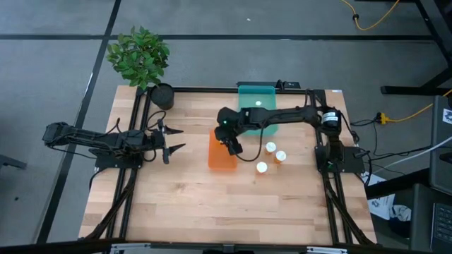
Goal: Pick and place medicine bottles into bin by pill shape (circle, oval)
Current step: Put the orange capsule bottle into the orange bin
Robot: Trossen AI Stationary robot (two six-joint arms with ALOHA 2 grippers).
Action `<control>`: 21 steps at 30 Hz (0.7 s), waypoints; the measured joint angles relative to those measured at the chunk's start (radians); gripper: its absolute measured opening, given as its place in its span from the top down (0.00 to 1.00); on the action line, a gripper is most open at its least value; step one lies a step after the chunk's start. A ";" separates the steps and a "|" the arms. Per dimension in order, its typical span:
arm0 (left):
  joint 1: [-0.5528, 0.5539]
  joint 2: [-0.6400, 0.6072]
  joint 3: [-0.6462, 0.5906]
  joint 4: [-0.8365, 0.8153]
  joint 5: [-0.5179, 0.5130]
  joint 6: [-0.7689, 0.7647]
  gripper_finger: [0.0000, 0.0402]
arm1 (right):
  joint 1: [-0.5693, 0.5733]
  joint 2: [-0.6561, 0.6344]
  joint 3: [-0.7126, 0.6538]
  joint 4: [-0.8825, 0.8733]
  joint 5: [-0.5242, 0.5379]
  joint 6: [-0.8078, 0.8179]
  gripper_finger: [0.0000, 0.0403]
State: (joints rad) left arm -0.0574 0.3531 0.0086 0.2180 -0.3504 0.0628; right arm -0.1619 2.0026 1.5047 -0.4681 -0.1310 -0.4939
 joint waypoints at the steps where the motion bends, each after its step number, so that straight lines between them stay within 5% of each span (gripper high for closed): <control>1: 0.000 0.000 0.000 0.000 0.000 0.000 0.36 | 0.001 0.004 0.000 -0.002 -0.012 0.001 0.48; 13: 0.000 0.000 0.000 0.000 0.000 0.000 0.36 | 0.006 0.027 0.001 0.010 -0.023 0.025 0.48; 21: 0.000 0.000 0.000 0.000 0.000 0.000 0.36 | 0.006 0.044 0.001 0.013 -0.024 0.045 0.38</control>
State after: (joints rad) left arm -0.0572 0.3531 0.0086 0.2180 -0.3504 0.0624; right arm -0.1562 2.0461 1.5059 -0.4556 -0.1548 -0.4491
